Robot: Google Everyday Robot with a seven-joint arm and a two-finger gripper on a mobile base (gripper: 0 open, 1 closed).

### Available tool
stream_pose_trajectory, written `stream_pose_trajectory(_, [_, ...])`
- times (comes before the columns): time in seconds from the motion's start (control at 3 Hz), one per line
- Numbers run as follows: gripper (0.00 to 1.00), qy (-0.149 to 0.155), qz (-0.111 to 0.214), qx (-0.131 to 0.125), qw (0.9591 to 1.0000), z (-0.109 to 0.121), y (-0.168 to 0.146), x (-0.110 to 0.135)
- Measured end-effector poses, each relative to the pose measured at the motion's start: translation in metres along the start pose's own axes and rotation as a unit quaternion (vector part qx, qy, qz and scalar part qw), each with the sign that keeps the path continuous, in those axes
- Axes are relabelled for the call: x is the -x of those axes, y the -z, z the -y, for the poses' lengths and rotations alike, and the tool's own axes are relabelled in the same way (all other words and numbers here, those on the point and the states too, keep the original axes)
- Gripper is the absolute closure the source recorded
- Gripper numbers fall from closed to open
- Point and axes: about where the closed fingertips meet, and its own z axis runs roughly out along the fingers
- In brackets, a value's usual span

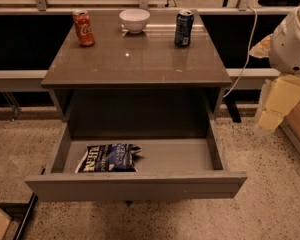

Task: Pick blue chip bag from top drawer and place on counter

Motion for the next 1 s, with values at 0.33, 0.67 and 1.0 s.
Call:
stream_pose_trajectory(0.33, [0.0,-0.006,-0.004,0.005,1.0,0.001,-0.008,0.002])
stream_pose_trajectory(0.67, [0.0,0.003,0.028,0.03,0.9991,0.002,-0.045,0.02])
stream_pose_trajectory(1.0, [0.0,0.018,0.061,0.056,0.9964,0.005,-0.084,0.049])
